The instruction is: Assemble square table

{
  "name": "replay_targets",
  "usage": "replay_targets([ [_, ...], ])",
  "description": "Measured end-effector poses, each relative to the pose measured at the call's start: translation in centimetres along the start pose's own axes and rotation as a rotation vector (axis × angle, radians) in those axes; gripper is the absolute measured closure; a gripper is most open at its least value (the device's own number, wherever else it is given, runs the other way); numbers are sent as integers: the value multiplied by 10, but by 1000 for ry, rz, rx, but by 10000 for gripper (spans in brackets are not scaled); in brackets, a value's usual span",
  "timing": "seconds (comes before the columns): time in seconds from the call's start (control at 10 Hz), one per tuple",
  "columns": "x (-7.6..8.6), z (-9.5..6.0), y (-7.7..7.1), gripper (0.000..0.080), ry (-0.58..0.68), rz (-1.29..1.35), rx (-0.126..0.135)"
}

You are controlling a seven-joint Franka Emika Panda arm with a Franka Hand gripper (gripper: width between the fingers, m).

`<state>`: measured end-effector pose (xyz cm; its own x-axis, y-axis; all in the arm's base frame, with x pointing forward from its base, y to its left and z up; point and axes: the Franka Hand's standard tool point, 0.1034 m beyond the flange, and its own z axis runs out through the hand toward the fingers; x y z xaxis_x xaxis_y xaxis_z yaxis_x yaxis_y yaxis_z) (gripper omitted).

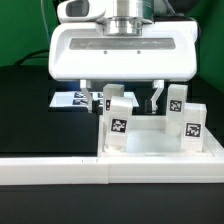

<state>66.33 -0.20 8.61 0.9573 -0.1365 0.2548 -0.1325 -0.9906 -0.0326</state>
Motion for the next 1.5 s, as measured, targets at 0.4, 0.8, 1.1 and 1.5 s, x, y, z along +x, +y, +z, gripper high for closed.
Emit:
replay_targets([
  [0.4,10,7,3,151,-171,13,13],
  [0.8,10,11,7,173,-177,41,8],
  [1.1,9,11,6,510,-178,196,-4],
  [1.5,7,11,10,509,-131,546,-33],
])
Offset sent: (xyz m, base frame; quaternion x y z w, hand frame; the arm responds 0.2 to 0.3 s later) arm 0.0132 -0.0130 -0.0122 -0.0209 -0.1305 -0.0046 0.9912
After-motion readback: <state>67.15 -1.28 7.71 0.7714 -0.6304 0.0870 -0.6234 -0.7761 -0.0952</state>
